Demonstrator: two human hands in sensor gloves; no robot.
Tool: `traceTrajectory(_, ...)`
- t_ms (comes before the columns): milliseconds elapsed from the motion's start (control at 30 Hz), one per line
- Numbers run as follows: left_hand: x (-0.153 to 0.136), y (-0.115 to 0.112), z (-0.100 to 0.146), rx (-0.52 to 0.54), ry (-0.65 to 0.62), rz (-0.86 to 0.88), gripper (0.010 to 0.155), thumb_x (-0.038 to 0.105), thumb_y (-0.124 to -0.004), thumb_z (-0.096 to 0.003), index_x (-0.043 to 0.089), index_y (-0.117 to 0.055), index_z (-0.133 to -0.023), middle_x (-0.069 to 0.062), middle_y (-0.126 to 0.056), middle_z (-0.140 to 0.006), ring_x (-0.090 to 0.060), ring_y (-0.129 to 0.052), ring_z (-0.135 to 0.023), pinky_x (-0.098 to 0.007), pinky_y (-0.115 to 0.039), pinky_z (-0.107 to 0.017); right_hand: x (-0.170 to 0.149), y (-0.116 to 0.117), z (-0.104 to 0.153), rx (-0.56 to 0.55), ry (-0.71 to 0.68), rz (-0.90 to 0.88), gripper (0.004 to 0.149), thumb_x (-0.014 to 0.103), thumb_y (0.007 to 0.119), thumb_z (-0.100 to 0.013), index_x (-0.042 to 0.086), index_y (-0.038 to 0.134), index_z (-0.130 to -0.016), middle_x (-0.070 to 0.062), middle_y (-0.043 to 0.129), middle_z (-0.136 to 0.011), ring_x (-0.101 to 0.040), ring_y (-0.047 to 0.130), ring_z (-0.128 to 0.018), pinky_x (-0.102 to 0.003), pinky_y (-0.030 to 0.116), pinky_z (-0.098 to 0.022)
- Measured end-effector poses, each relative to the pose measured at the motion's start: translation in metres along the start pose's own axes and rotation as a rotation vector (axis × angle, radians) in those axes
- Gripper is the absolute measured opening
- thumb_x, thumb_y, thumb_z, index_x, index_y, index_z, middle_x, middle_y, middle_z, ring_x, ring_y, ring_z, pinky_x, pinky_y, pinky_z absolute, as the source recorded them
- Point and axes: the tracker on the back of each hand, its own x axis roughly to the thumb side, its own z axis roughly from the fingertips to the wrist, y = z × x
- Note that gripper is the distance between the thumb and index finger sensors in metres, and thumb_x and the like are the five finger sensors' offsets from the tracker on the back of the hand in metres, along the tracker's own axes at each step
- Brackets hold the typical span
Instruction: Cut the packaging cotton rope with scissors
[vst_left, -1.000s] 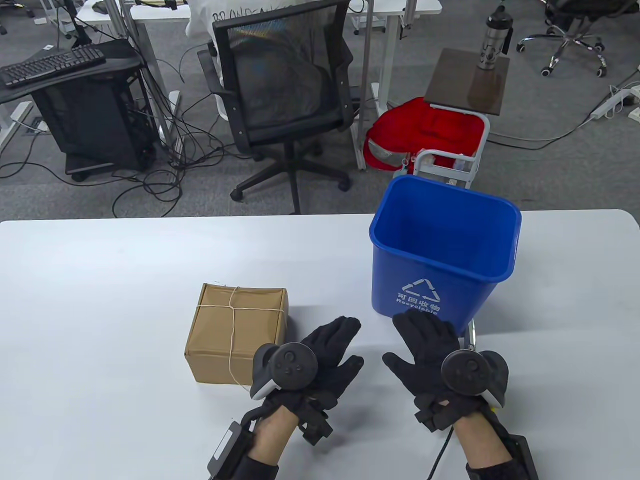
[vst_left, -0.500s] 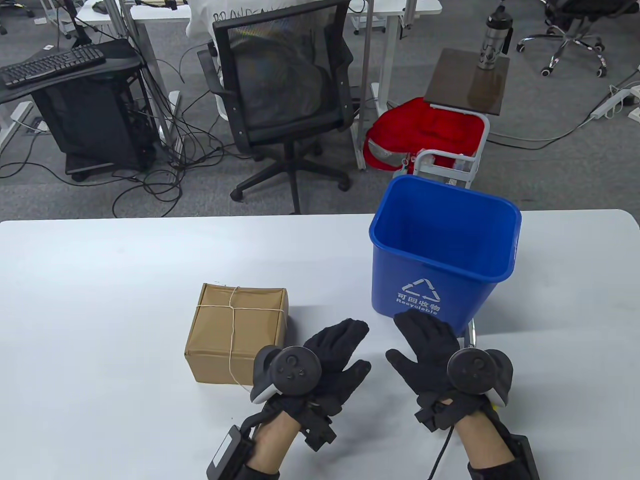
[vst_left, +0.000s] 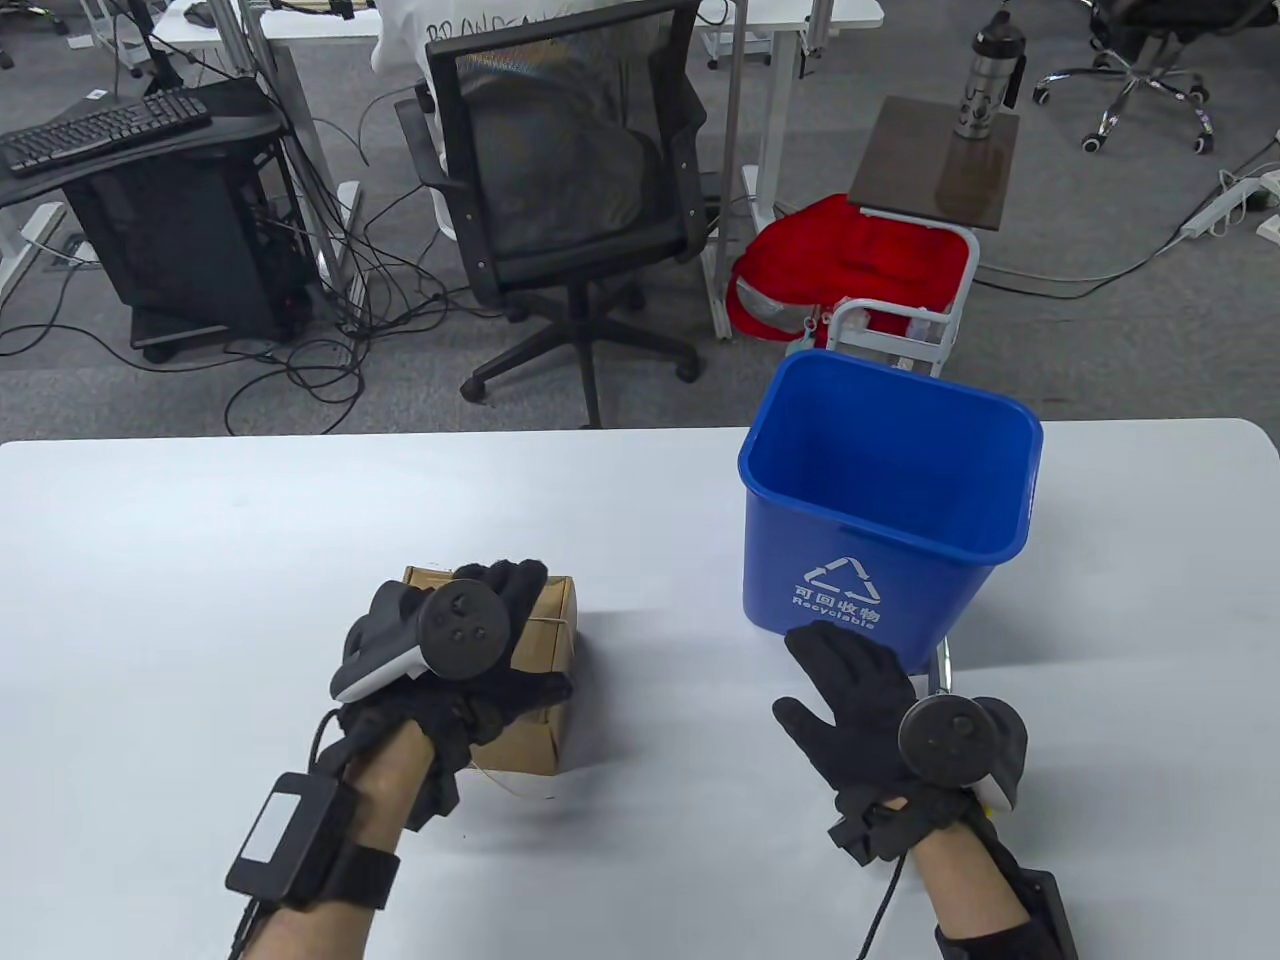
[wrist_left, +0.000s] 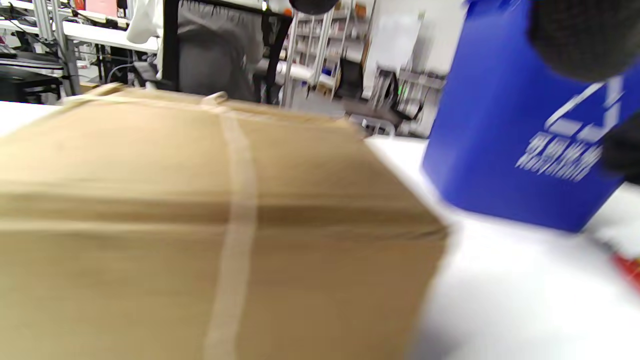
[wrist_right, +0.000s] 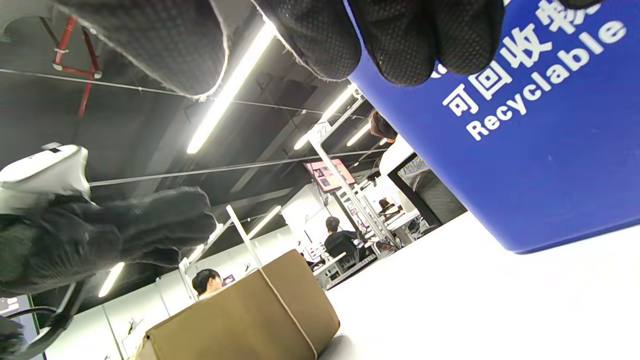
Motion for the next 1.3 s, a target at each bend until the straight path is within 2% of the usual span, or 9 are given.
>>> traceTrajectory(167,-0.03,-0.005,-0.024,-0.193,-0.005,-0.092,0.116,0.075,-0.082,-0.0396,0.026,-0.009,-0.114,-0.024,-0.011,-0.119,-0.051,-0.008,-0.11,-0.075,-0.023,-0.073,-0.008,0.004,0.002,0.022,0.033,-0.001,0.07,0.049,0.077,-0.049,0.005,0.067,-0.103,-0.033,0.067,-0.105,-0.06,0.062,-0.09,-0.086,0.042,-0.059)
traceTrajectory(300,-0.033,-0.007,-0.039,-0.242,-0.086,-0.122,0.118,0.077,-0.082,-0.038,0.027,-0.007,-0.114,-0.025,-0.005,-0.117,-0.052,-0.002,-0.108,-0.075,-0.02,-0.072,-0.013,0.005,0.001,0.026,0.062,-0.021,0.07,0.049,0.077,-0.049,0.005,0.067,-0.103,-0.033,0.068,-0.104,-0.06,0.063,-0.089,-0.086,0.041,-0.059)
traceTrajectory(467,-0.049,-0.016,-0.059,-0.223,-0.131,0.03,0.113,0.079,-0.073,-0.0428,0.023,-0.006,-0.114,-0.025,-0.005,-0.117,-0.05,0.0,-0.108,-0.075,-0.015,-0.07,-0.017,0.01,0.002,0.044,0.075,-0.015,0.069,0.049,0.077,-0.049,0.004,0.068,-0.102,-0.034,0.07,-0.103,-0.06,0.065,-0.088,-0.086,0.041,-0.059)
traceTrajectory(600,-0.053,-0.019,-0.062,-0.294,-0.193,0.019,0.114,0.081,-0.073,-0.0405,0.025,-0.007,-0.115,-0.026,-0.009,-0.119,-0.052,-0.003,-0.108,-0.076,-0.013,-0.069,-0.02,0.013,0.006,0.062,0.092,0.005,0.069,0.049,0.077,-0.05,0.004,0.068,-0.102,-0.033,0.071,-0.102,-0.06,0.066,-0.087,-0.086,0.042,-0.059)
traceTrajectory(767,-0.045,-0.019,-0.057,-0.358,-0.266,-0.047,0.126,0.081,-0.08,-0.0367,0.024,0.004,-0.111,-0.032,0.007,-0.11,-0.058,0.009,-0.099,-0.08,-0.009,-0.064,-0.026,0.013,0.006,0.062,0.117,-0.013,0.07,0.049,0.077,-0.049,0.004,0.068,-0.102,-0.034,0.071,-0.102,-0.06,0.066,-0.087,-0.086,0.041,-0.059)
traceTrajectory(900,-0.045,-0.036,-0.057,-0.439,-0.248,-0.156,0.131,0.078,-0.085,-0.0369,0.021,0.01,-0.108,-0.033,0.015,-0.105,-0.059,0.014,-0.095,-0.083,-0.008,-0.06,-0.027,0.013,0.006,0.062,0.124,-0.011,0.07,0.049,0.077,-0.049,0.004,0.069,-0.102,-0.034,0.072,-0.102,-0.061,0.066,-0.087,-0.086,0.041,-0.059)
traceTrajectory(967,-0.044,-0.036,-0.059,-0.41,-0.267,-0.22,0.133,0.077,-0.087,-0.0383,0.019,0.011,-0.107,-0.035,0.013,-0.106,-0.062,0.009,-0.098,-0.084,-0.011,-0.061,-0.028,0.016,0.007,0.069,0.125,0.006,0.07,0.049,0.077,-0.049,0.004,0.069,-0.101,-0.034,0.072,-0.101,-0.06,0.067,-0.087,-0.086,0.041,-0.059)
traceTrajectory(1133,-0.045,-0.035,-0.065,-0.366,-0.297,-0.176,0.133,0.077,-0.088,-0.0377,0.019,0.008,-0.109,-0.038,0.01,-0.107,-0.067,-0.001,-0.097,-0.083,-0.011,-0.063,-0.027,0.019,0.008,0.083,0.122,0.032,0.069,0.049,0.078,-0.049,0.003,0.07,-0.101,-0.034,0.073,-0.101,-0.06,0.068,-0.086,-0.086,0.041,-0.059)
traceTrajectory(1300,-0.05,-0.04,-0.067,-0.358,-0.331,-0.103,0.134,0.077,-0.087,-0.0389,0.013,0.007,-0.109,-0.042,0.012,-0.103,-0.067,0.01,-0.093,-0.079,-0.005,-0.06,-0.026,0.02,0.008,0.088,0.117,0.042,0.069,0.049,0.078,-0.049,0.003,0.071,-0.1,-0.033,0.075,-0.1,-0.06,0.07,-0.085,-0.086,0.042,-0.059)
